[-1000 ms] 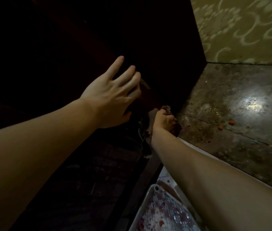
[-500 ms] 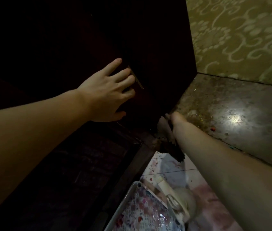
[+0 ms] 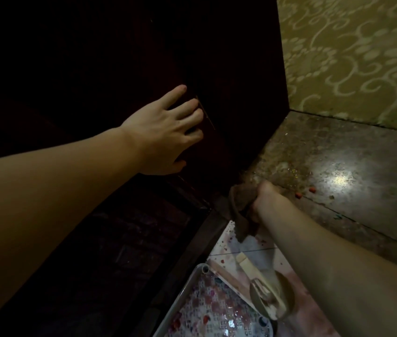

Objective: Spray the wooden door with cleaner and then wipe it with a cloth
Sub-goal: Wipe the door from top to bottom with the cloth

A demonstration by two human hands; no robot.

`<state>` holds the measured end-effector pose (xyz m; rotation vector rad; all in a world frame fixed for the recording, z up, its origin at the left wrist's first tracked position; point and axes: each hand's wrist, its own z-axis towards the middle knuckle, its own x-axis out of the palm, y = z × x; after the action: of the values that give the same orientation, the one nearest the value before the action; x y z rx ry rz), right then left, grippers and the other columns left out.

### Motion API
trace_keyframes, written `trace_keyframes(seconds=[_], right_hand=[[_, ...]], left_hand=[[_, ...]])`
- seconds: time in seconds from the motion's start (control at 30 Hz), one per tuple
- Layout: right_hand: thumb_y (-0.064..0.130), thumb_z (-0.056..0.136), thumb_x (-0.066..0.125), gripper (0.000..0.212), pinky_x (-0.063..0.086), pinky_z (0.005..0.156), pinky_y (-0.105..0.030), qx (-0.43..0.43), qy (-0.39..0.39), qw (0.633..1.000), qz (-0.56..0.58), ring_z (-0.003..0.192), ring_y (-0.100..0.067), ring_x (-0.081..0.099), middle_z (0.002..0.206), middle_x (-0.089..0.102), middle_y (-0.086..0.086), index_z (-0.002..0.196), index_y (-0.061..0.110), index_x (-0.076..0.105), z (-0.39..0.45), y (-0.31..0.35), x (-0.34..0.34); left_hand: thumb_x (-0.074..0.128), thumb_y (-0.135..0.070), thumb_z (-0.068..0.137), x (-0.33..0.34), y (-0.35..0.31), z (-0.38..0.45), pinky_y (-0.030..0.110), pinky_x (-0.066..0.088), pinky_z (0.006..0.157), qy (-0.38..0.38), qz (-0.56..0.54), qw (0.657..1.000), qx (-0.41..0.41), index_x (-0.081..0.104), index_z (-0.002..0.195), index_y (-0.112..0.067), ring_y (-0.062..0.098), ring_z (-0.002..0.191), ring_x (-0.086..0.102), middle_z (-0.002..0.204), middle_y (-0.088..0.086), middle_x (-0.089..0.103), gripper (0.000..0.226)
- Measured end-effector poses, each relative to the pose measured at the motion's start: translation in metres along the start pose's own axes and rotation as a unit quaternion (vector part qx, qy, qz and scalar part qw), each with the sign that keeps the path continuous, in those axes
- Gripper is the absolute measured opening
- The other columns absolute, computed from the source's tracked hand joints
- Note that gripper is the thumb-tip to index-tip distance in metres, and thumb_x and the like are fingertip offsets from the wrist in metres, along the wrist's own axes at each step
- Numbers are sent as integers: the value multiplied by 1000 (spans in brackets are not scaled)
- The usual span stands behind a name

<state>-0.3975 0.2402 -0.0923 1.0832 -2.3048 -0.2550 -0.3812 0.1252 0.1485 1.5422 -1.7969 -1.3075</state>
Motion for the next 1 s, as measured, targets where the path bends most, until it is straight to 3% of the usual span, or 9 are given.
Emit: trace_keyframes(seconds=[0.07,0.17,0.27,0.37,0.5,0.63,0.77,0.9,1.0], right_hand=[[24,105,25,40,49,88,-32,26,-42,999,-22,106,-29,60,123,63,-12,104,4,60,1,-6,0],[31,102,22,47,39,105,-41,57,-2,998,-24,128,-33,49,106,71,-15,107,1,58,5,-10,0],[39,99,36,45,47,77,-44,116,37,992,17,118,-35,54,118,60,-13,127,8,54,-10,-6,0],[15,97,49,31,47,66,-40,110,42,993,13,105,-29,57,122,56,-11,127,11,54,-8,-3,6],[-1,94,52,39,52,47,-28,72,48,996,-9,78,-25,58,106,57,-15,133,2,50,1,-18,6],[4,84,68,55,51,94,-43,-121,-99,987,-29,103,-27,56,117,53,-12,132,15,44,20,-29,11],[6,88,61,43,53,94,-46,-165,-22,985,-37,104,-30,61,120,60,-12,128,19,55,17,-34,31],[5,86,58,60,43,107,-42,-221,-17,943,-250,124,-32,51,132,53,-7,143,18,46,34,-49,23],[5,90,55,46,41,106,-37,-185,-40,919,-347,123,-36,50,133,54,-16,135,13,55,41,-46,13]], left_hand=[[28,-67,91,1,0,0,57,-4,118,-1,0,1000,0,11,153,-20,34,149,-2,160,16,1,79],[27,-66,91,2,0,0,57,-4,118,-9,-1,1000,-4,12,153,-20,34,149,-2,160,16,3,79],[28,-66,91,3,-1,0,57,-5,118,-13,-3,1000,-5,14,153,-20,35,149,-1,160,16,4,78],[28,-66,91,3,-3,0,58,-3,118,-15,-2,1000,-7,13,152,-19,35,149,0,160,17,4,79],[28,-66,91,3,-4,0,58,-2,118,-16,1,1000,-9,12,152,-19,36,148,-1,160,17,4,79],[29,-66,91,3,-4,1,58,-2,118,-23,3,1000,-9,14,152,-18,36,148,1,159,18,6,79],[29,-65,91,5,-4,0,58,-2,118,-31,8,999,-6,16,151,-18,37,148,3,158,18,8,78],[29,-65,91,6,-4,0,58,-4,118,-27,13,1000,-7,14,151,-18,37,148,2,159,19,7,77],[29,-65,91,7,-5,1,59,-2,117,-29,11,999,-6,14,151,-18,37,148,2,159,19,7,78]])
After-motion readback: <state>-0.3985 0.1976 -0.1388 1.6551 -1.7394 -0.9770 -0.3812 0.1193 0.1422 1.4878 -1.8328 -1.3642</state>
